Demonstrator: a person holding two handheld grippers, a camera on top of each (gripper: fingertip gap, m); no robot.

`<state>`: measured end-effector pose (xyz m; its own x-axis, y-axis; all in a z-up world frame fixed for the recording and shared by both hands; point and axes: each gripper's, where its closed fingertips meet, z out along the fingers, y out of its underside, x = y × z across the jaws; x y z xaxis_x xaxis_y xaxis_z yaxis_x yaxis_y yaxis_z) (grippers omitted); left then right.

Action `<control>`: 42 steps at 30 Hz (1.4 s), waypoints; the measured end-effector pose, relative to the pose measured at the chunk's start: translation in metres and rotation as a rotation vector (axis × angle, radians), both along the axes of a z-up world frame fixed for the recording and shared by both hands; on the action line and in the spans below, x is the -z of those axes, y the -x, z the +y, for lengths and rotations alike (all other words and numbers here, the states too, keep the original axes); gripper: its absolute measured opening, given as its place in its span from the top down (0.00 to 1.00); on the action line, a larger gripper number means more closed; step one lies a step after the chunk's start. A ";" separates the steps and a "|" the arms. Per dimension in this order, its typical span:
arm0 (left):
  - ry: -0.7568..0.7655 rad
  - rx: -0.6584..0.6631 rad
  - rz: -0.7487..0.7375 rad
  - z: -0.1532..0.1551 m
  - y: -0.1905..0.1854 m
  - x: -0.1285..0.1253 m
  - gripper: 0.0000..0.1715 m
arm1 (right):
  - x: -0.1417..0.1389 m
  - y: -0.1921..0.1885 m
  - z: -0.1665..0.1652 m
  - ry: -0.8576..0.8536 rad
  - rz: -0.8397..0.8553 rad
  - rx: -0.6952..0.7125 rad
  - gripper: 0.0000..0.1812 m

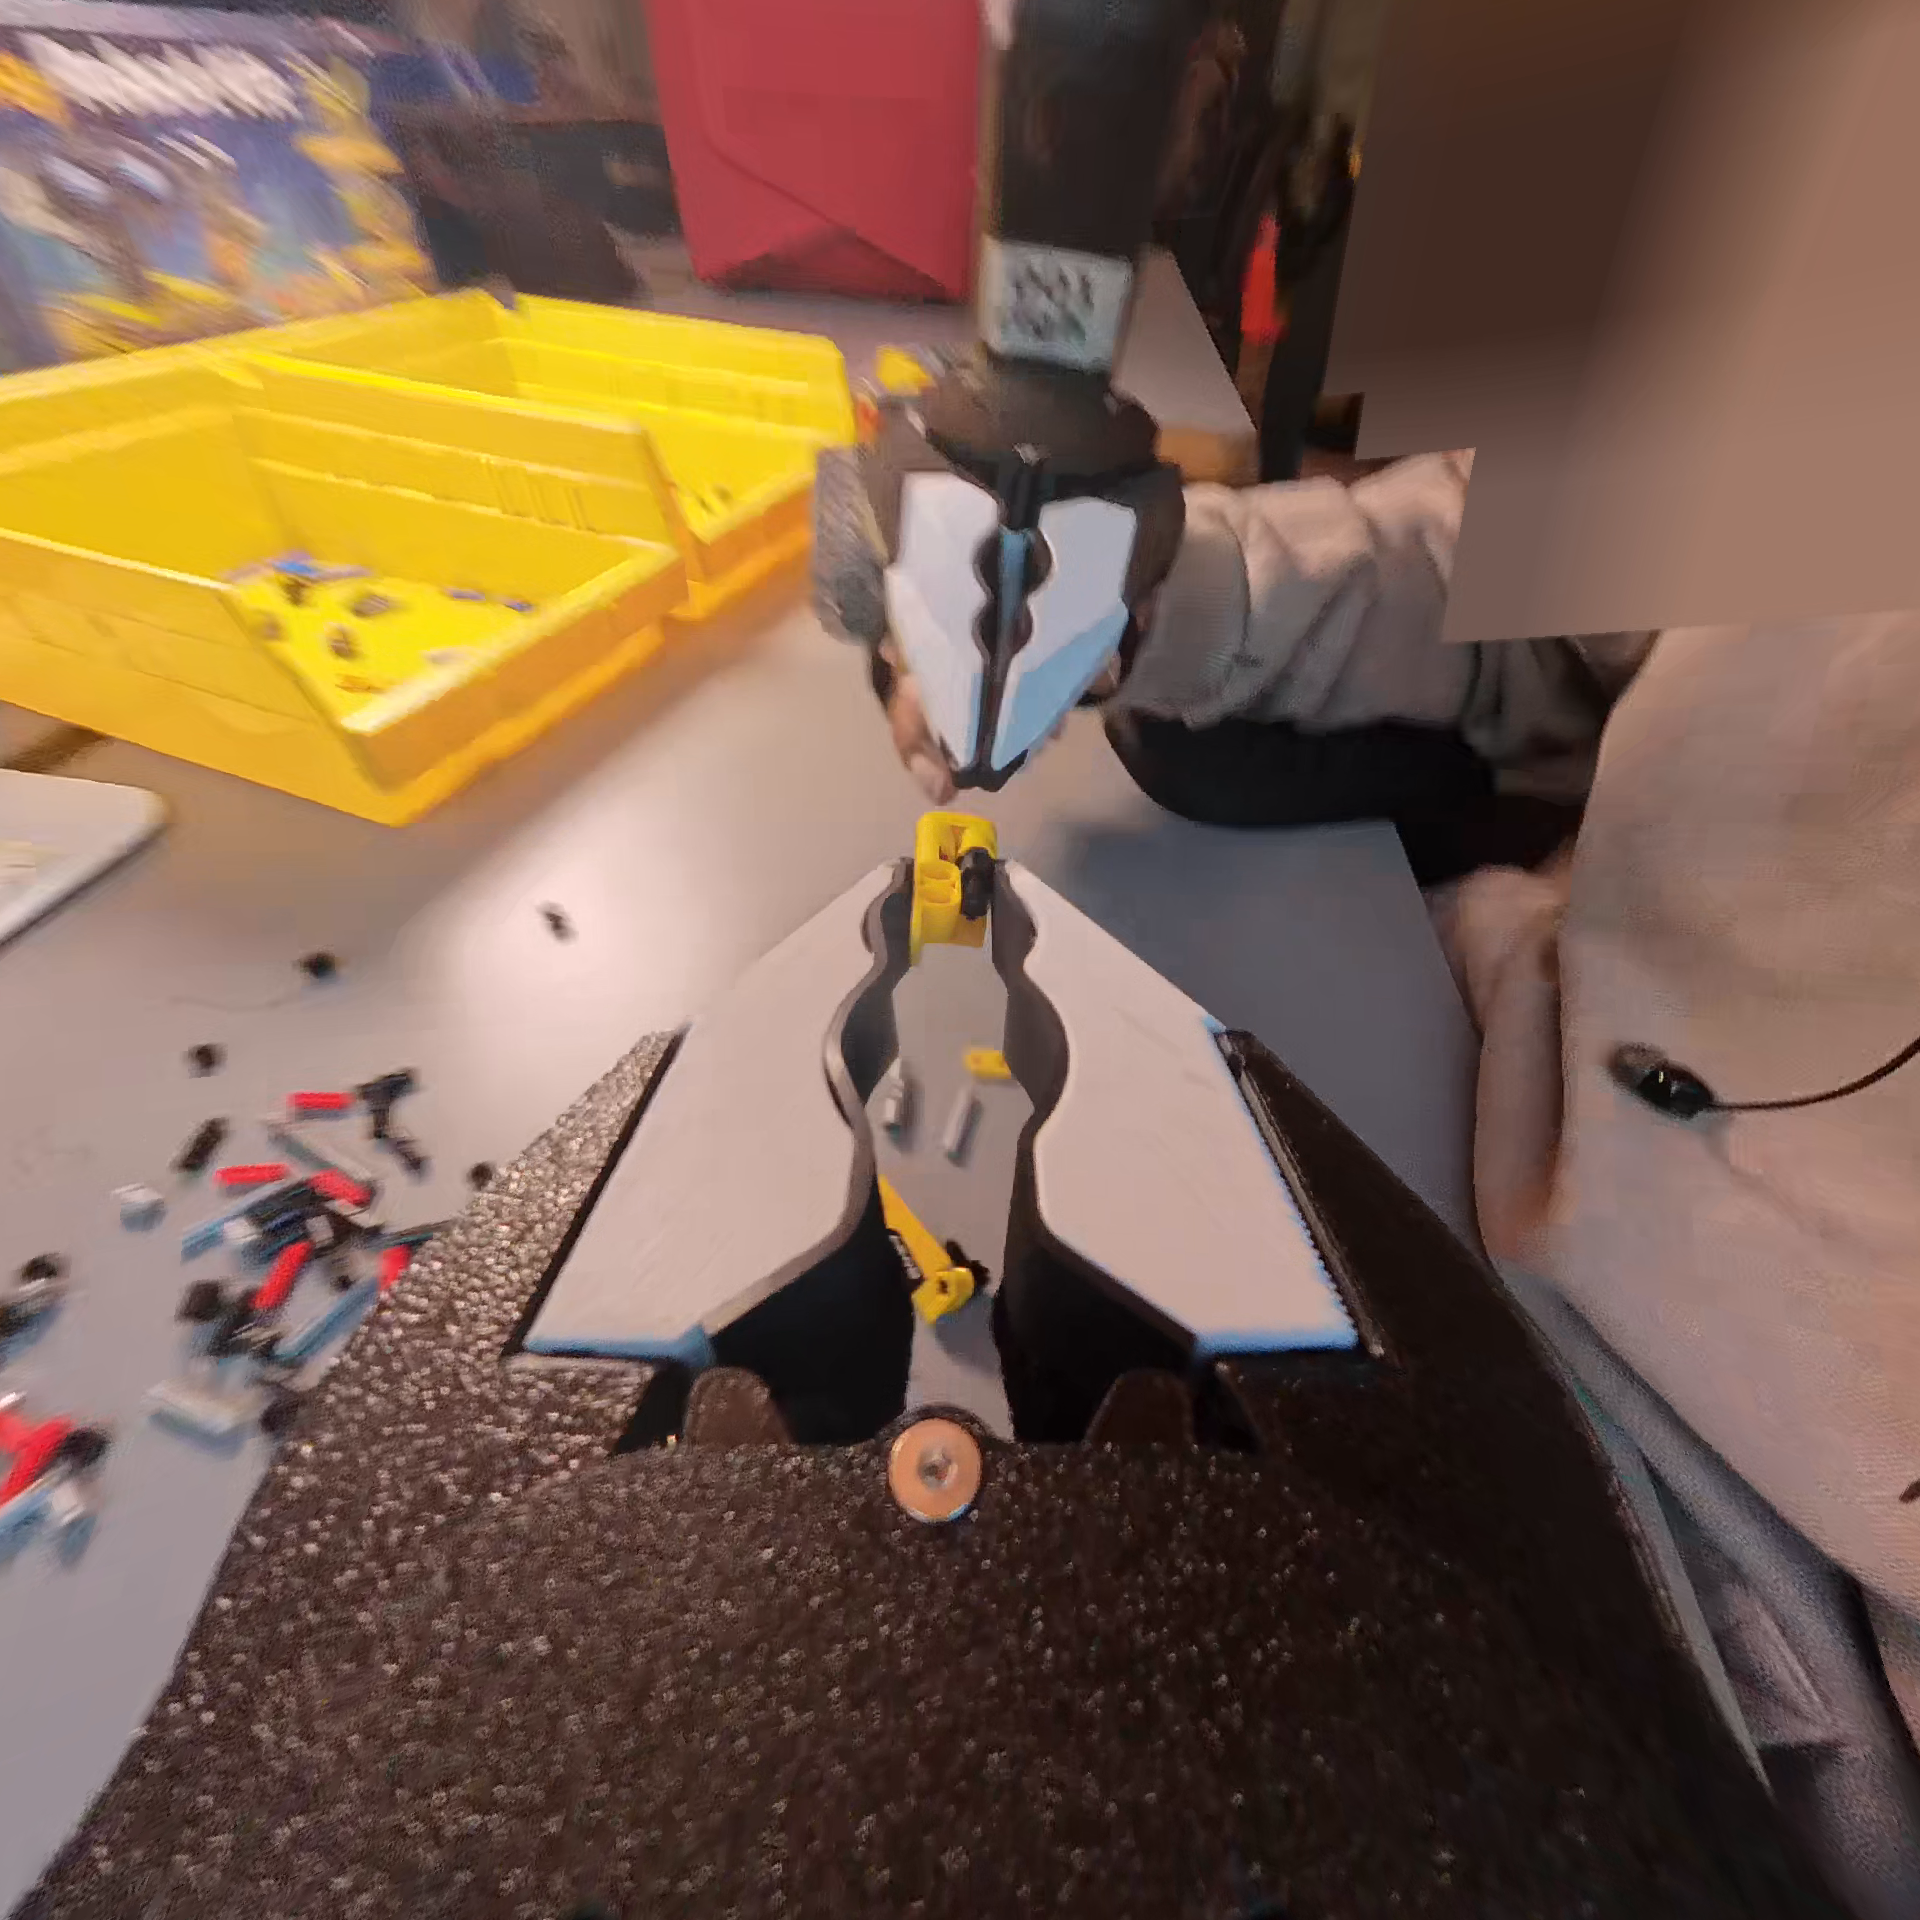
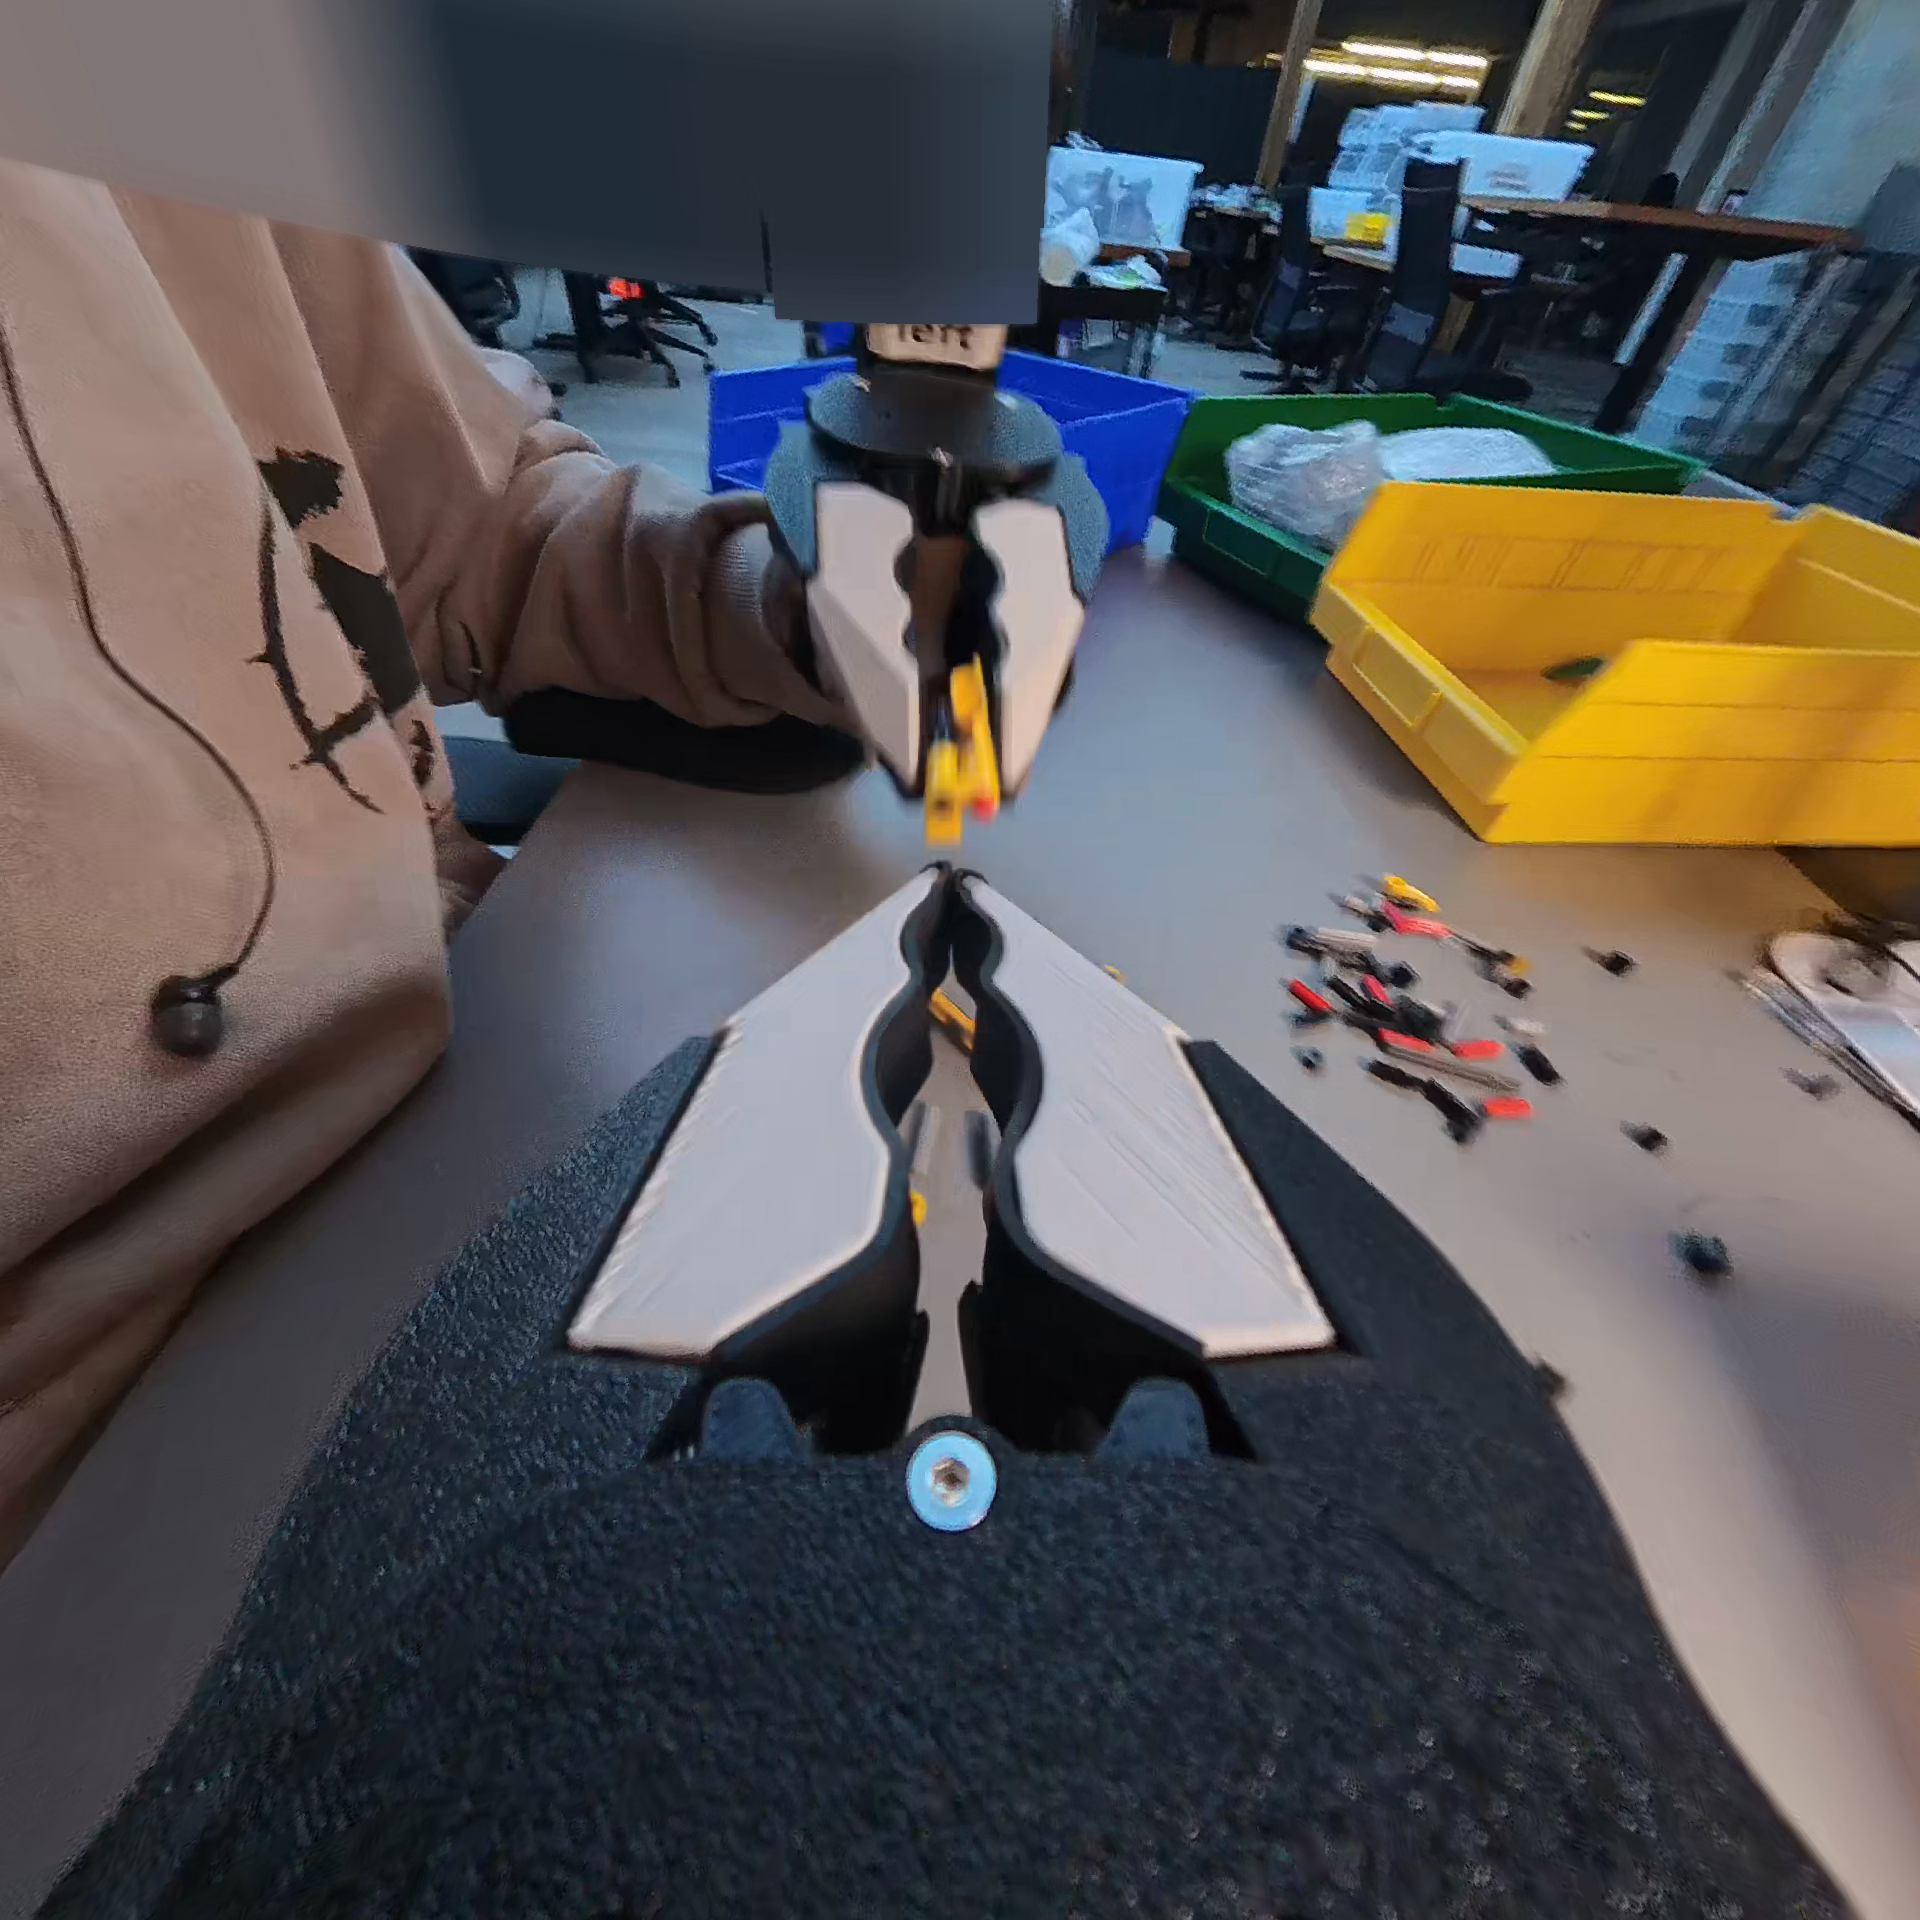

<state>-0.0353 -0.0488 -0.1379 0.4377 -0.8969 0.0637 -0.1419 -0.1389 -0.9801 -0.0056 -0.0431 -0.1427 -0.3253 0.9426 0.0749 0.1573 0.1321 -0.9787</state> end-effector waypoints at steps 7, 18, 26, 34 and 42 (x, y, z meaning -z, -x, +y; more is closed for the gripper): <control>-0.054 0.042 0.037 -0.002 -0.016 -0.003 0.91 | -0.003 0.016 0.002 -0.012 0.025 0.041 0.84; -0.050 0.065 -0.083 -0.007 -0.019 -0.009 0.91 | -0.018 0.021 -0.012 0.127 0.117 0.012 0.91; -0.058 0.073 0.041 -0.011 -0.017 0.004 0.90 | -0.003 0.016 -0.013 0.100 0.031 -0.011 0.93; -0.066 0.070 0.174 -0.011 -0.021 0.026 0.92 | 0.004 0.016 -0.016 0.026 -0.014 -0.006 0.93; -0.017 0.105 0.121 -0.012 -0.027 0.028 0.92 | 0.008 0.016 -0.018 0.033 -0.028 -0.022 0.93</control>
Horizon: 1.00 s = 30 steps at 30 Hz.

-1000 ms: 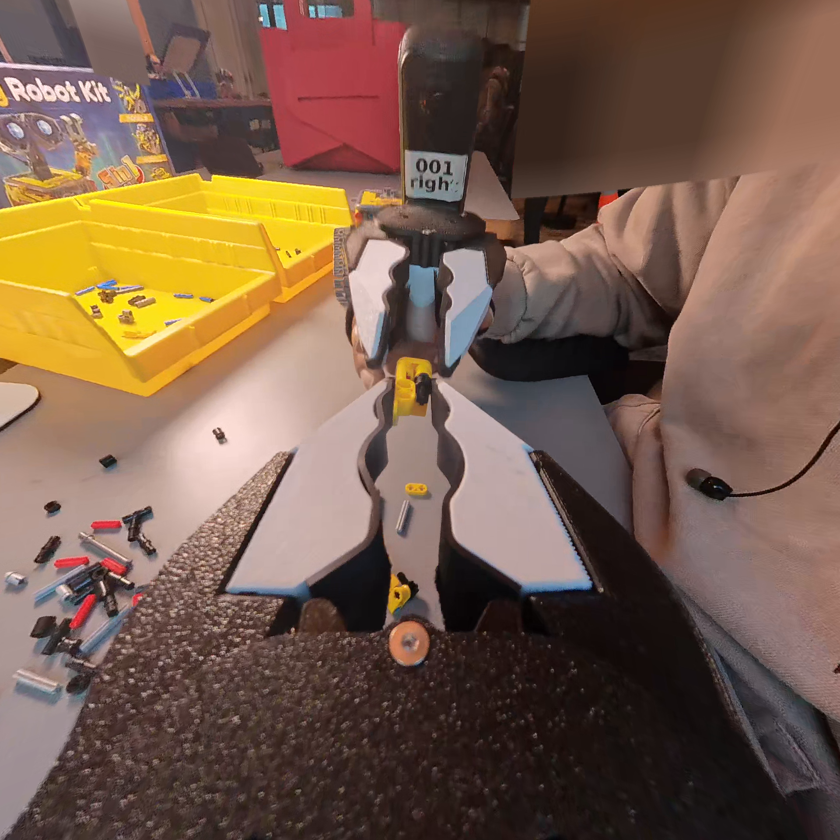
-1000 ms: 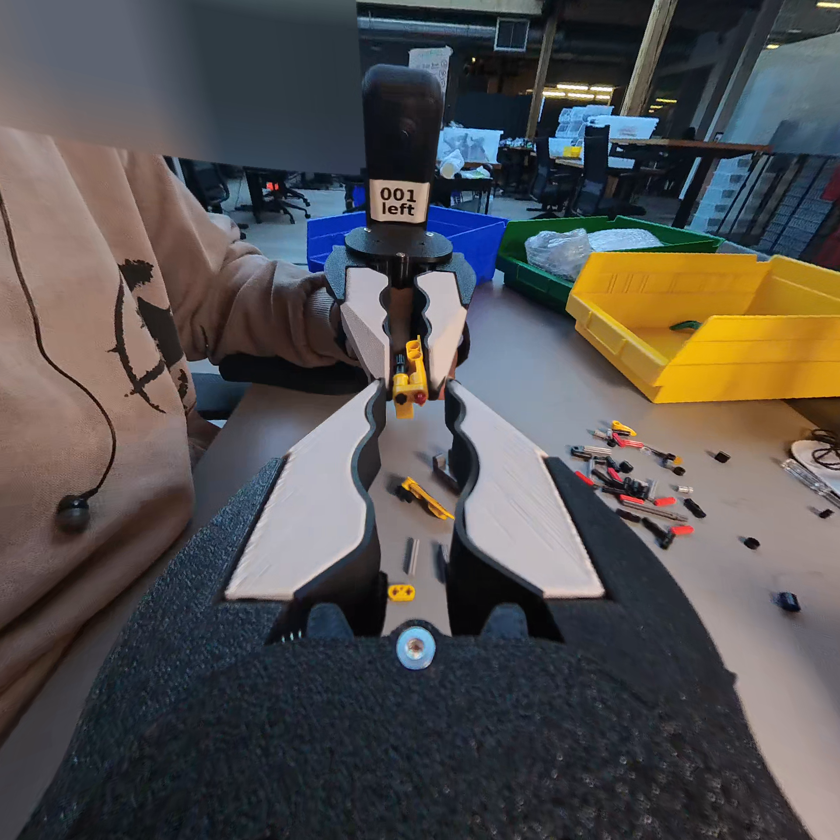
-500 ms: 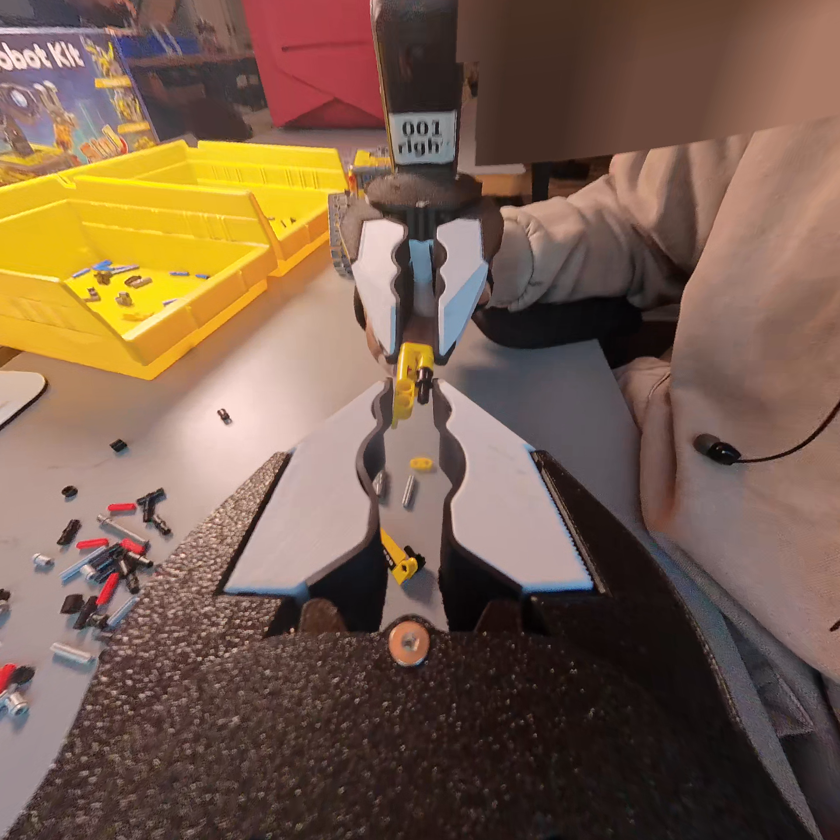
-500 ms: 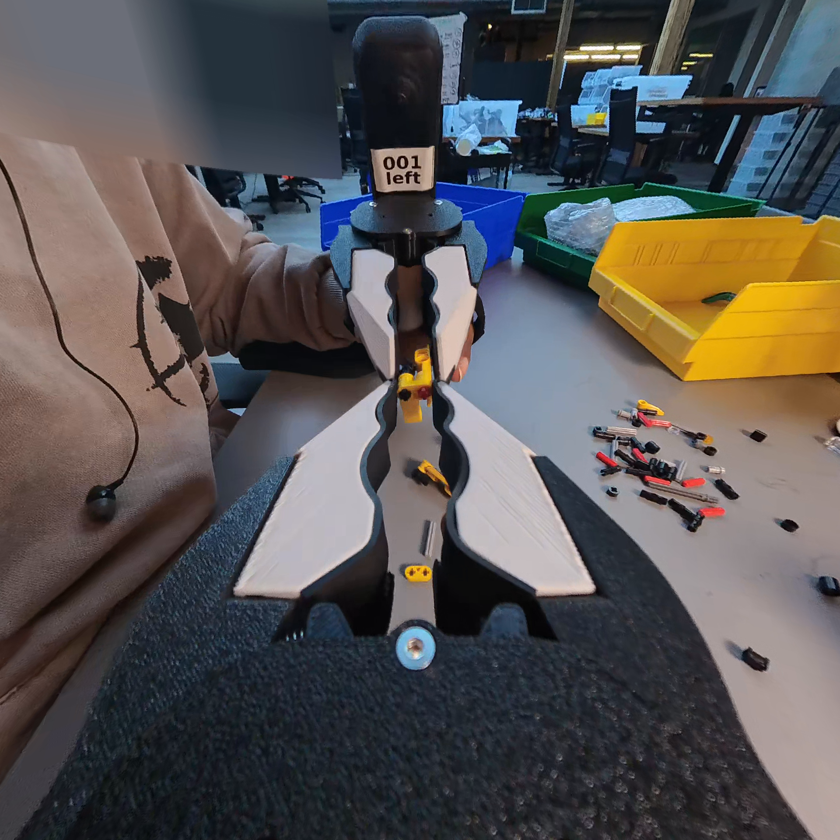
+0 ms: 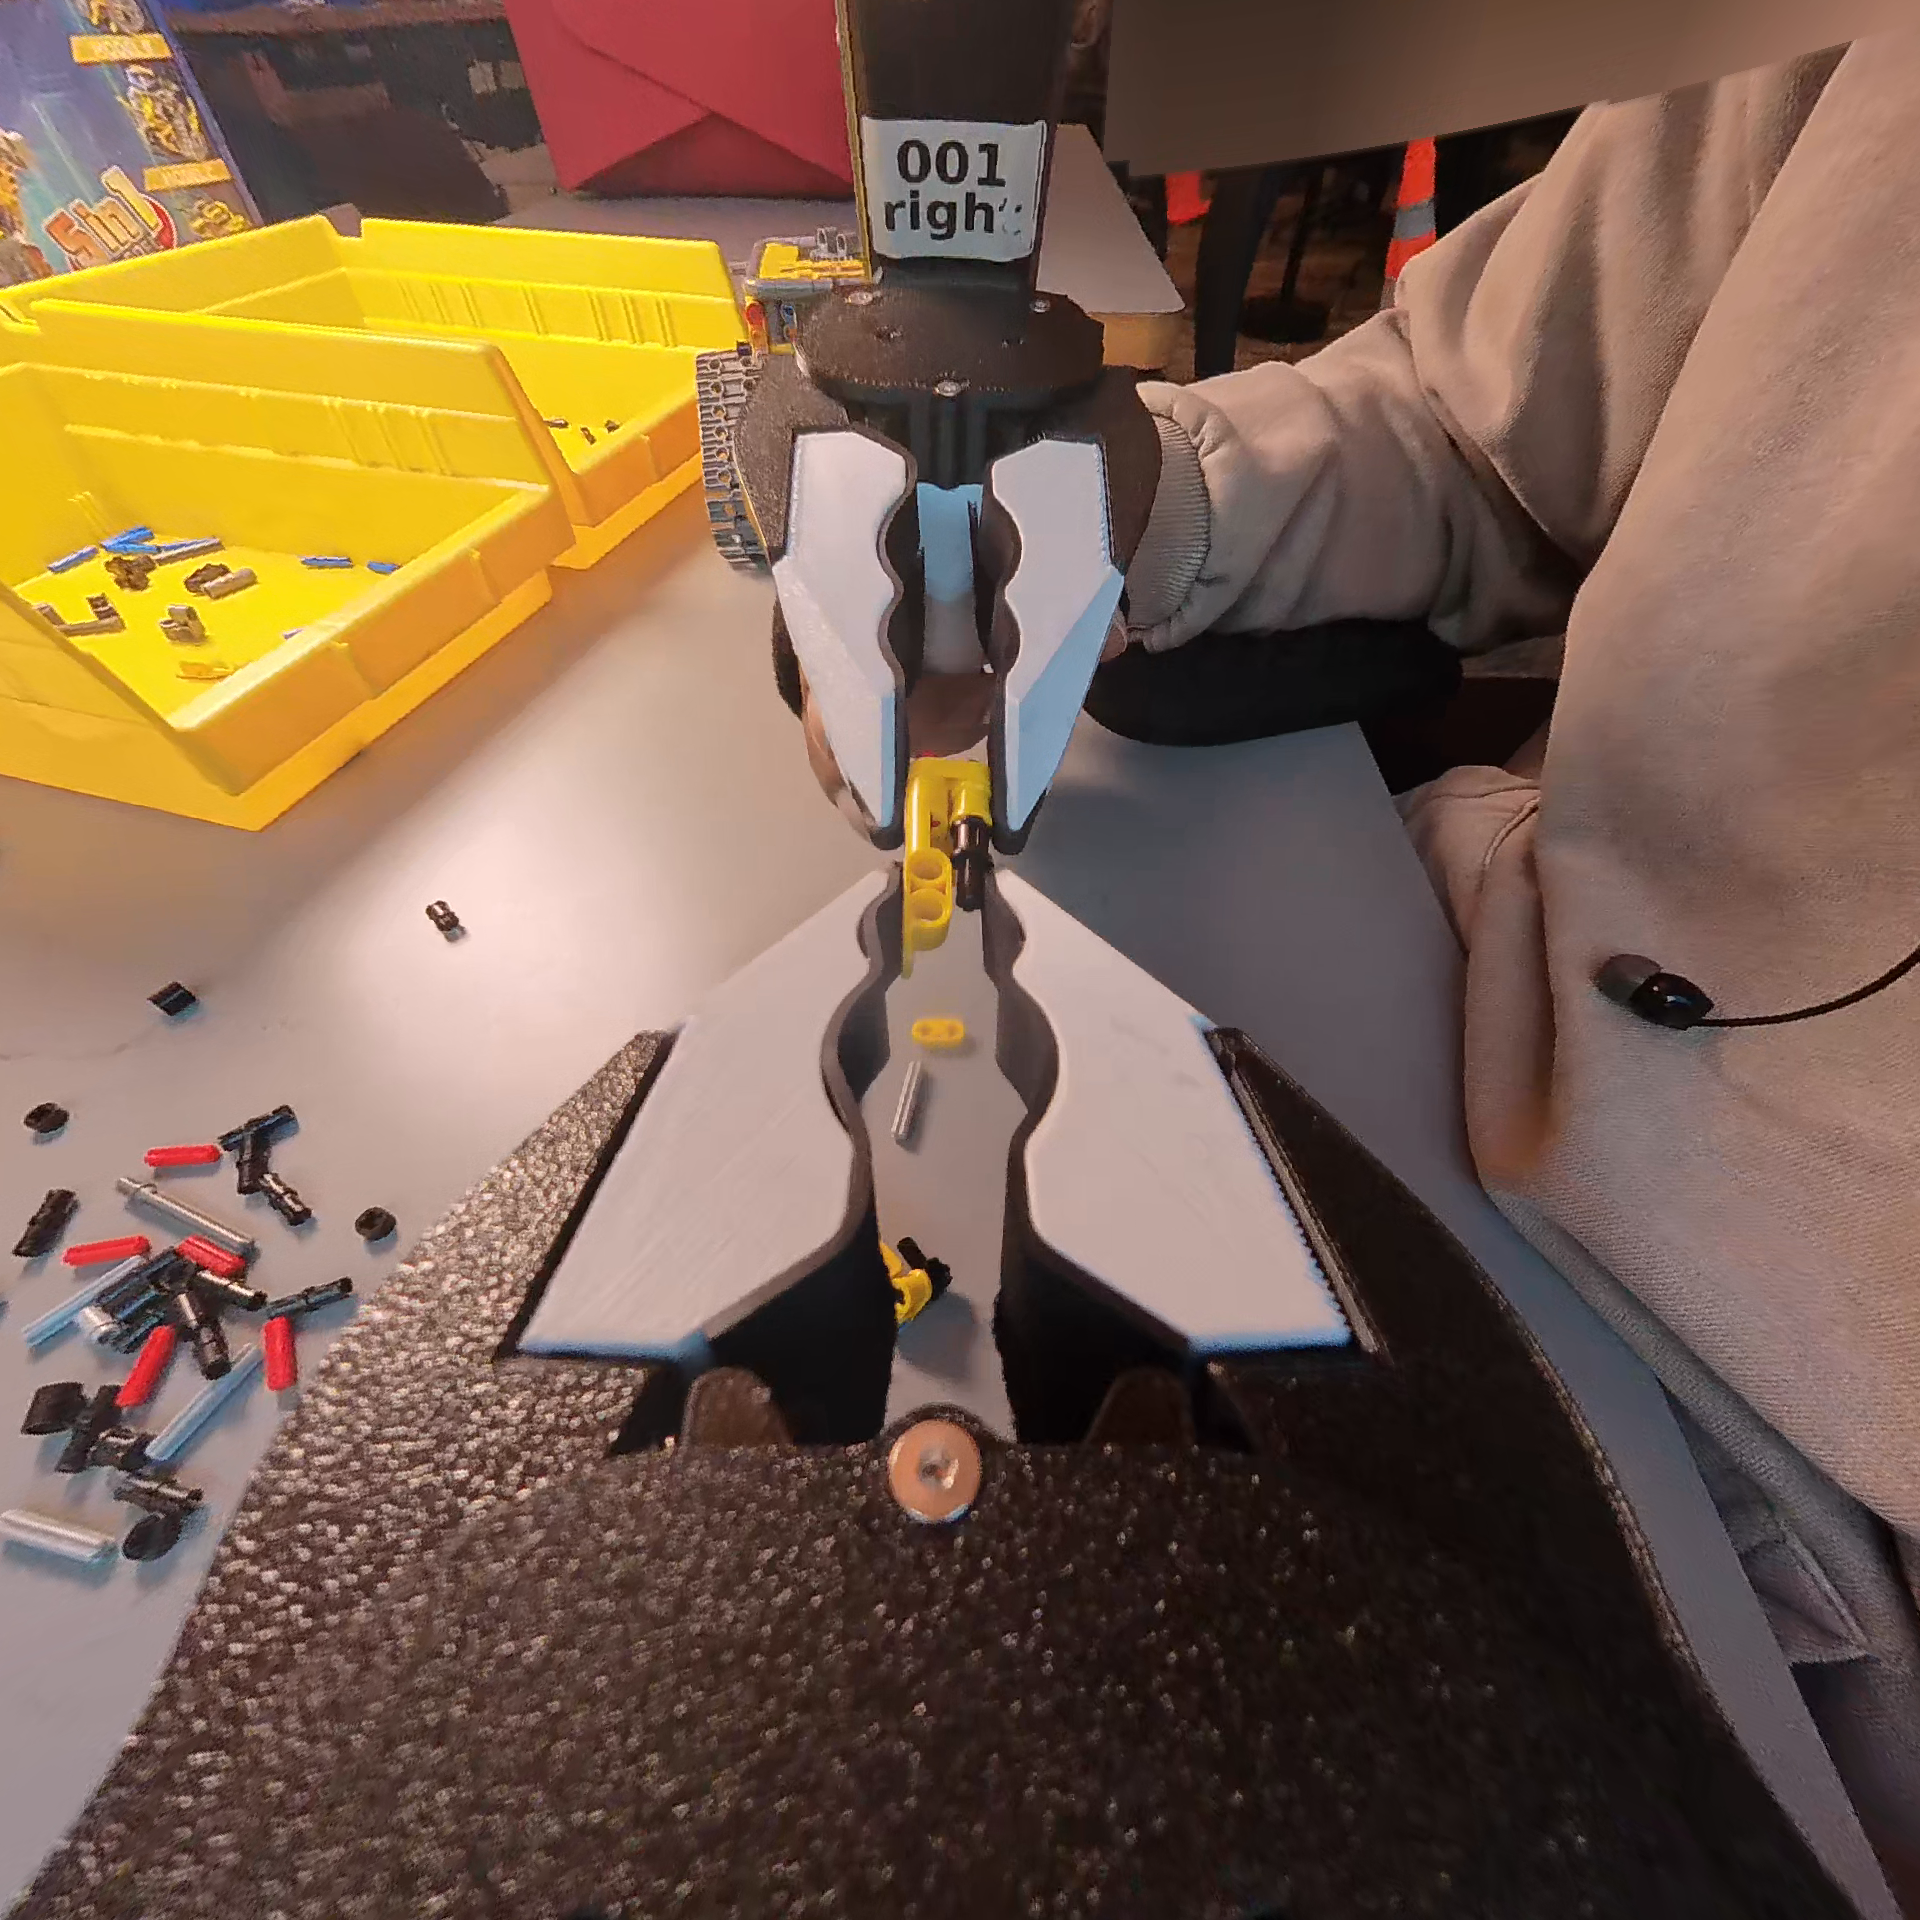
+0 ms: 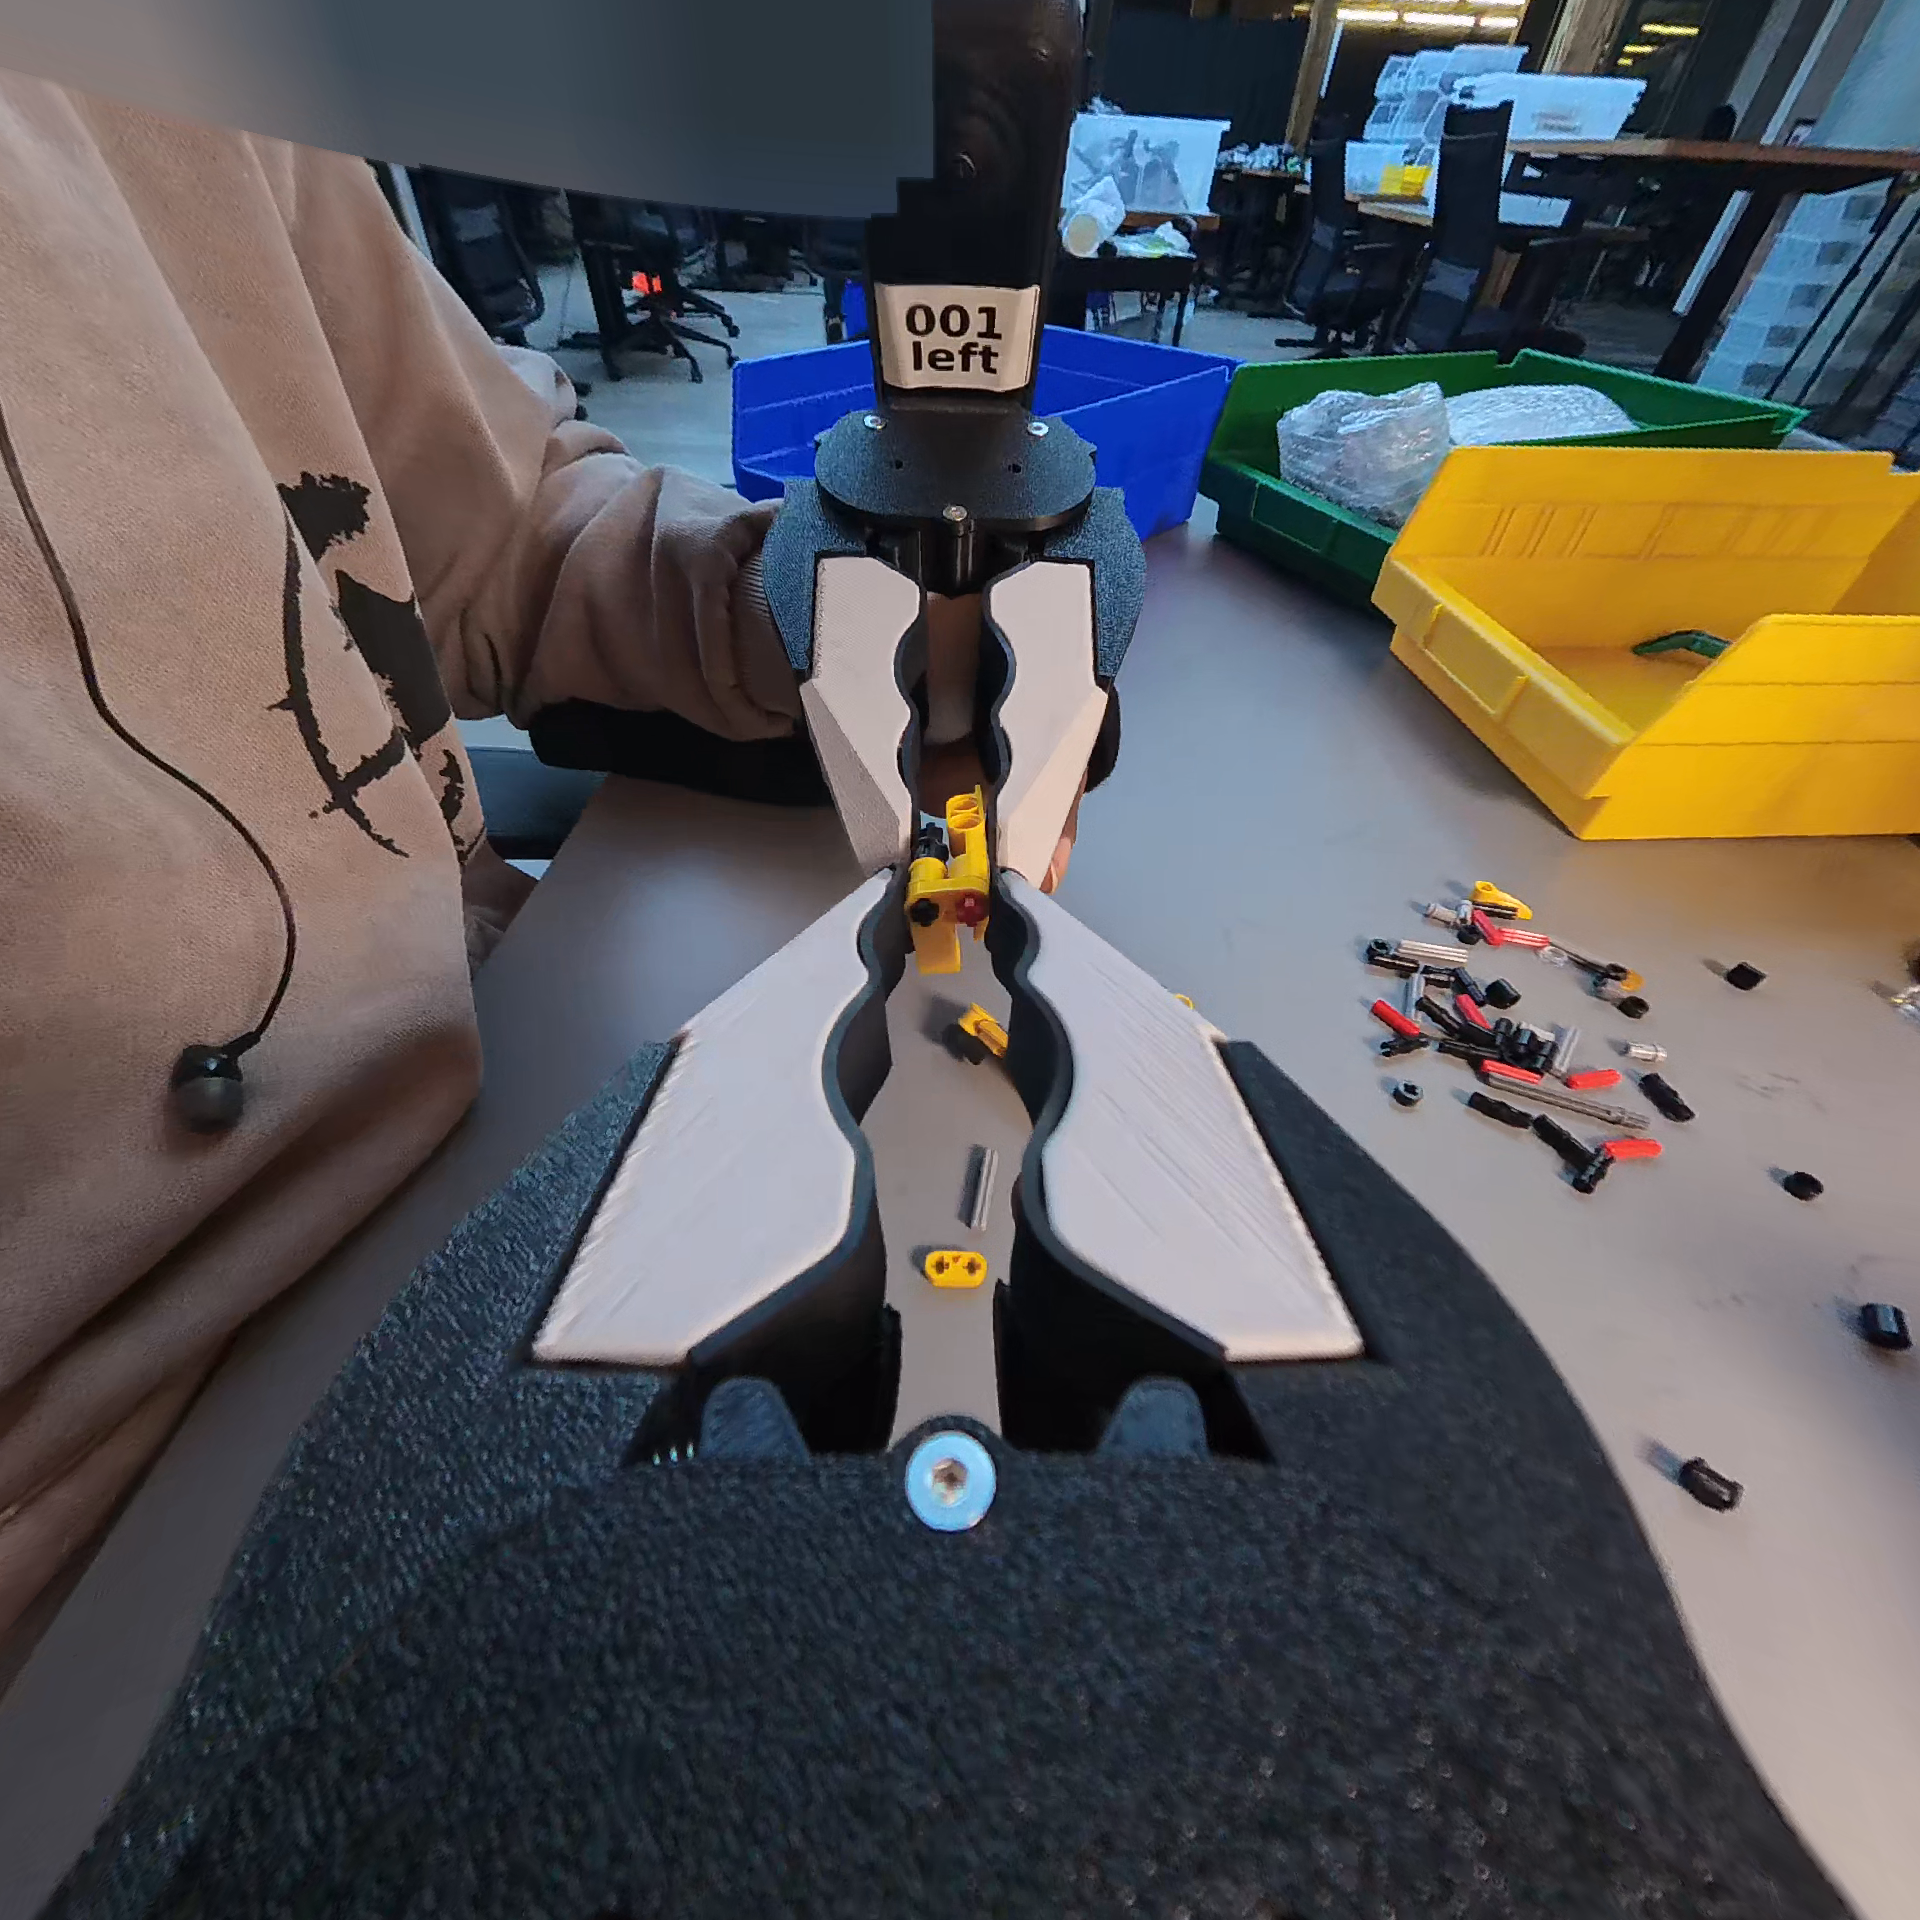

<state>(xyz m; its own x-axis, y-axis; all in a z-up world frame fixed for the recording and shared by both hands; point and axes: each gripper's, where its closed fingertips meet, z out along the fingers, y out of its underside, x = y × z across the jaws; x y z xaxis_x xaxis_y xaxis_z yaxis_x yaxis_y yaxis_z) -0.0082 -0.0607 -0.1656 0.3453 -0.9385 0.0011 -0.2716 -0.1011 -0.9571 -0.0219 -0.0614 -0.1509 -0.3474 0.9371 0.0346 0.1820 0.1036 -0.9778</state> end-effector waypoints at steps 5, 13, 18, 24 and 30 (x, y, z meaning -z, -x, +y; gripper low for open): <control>-0.016 -0.017 0.151 0.003 0.002 0.015 0.90 | 0.016 0.002 0.003 -0.028 -0.083 0.023 0.93; 0.018 -0.032 0.223 0.006 0.006 0.033 0.93 | 0.033 0.005 0.007 -0.100 -0.165 0.048 0.93; 0.054 -0.002 0.074 0.000 -0.003 0.014 0.93 | 0.014 -0.003 0.002 0.006 -0.102 -0.009 0.93; 0.099 0.027 -0.023 -0.001 -0.009 0.002 0.93 | 0.002 -0.009 0.002 0.037 -0.049 -0.034 0.94; 0.115 0.038 -0.069 -0.001 -0.011 -0.004 0.93 | -0.004 -0.012 0.003 0.034 -0.036 -0.039 0.94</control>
<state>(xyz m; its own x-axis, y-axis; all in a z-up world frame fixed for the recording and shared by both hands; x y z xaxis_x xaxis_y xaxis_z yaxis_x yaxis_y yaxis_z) 0.0027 -0.0612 -0.1621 0.3052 -0.9431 0.1318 -0.2109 -0.2019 -0.9564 -0.0101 -0.0581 -0.1466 -0.3842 0.9232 -0.0098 0.2133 0.0784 -0.9738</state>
